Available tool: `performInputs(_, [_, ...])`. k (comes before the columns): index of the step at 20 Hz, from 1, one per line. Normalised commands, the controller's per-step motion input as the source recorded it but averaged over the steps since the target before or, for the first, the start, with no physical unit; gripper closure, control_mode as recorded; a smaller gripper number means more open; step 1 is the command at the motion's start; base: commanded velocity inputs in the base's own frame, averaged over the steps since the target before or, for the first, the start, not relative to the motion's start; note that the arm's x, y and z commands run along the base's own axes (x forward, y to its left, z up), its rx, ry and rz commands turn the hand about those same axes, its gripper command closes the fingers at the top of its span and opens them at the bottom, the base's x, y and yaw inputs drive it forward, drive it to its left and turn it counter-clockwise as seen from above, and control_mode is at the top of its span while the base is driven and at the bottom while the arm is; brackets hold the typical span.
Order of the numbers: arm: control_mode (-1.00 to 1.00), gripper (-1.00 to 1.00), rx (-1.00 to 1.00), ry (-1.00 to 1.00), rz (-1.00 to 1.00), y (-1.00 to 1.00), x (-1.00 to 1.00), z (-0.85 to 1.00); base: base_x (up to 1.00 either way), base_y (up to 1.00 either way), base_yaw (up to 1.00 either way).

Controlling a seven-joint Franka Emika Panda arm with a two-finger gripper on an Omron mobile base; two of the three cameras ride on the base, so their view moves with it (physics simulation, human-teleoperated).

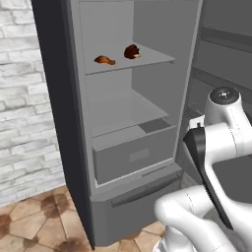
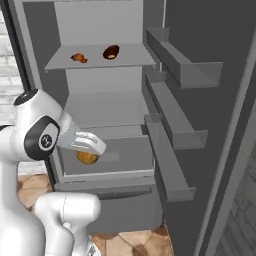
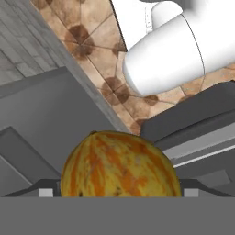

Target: Gather the squashs from the fridge and place them on a tray on the dining counter. Then gather the chicken drumstick and steak from the fridge and place them on the other tray.

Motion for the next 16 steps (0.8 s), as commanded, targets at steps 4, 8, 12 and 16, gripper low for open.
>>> performInputs(4, [1.00,1.00,0.00,0.00,0.00,0.00,0.00,0.00,-0.81,0.00,0.06])
performInputs(8, [1.00,1.00,0.00,0.00,0.00,0.00,0.00,0.00,-0.72,0.00,0.10])
performInputs(12, [1.00,1.00,0.00,0.00,0.00,0.00,0.00,0.00,-0.57,-0.01,0.14])
performInputs(16, [1.00,1.00,0.00,0.00,0.00,0.00,0.00,0.00,-0.39,0.03,0.16])
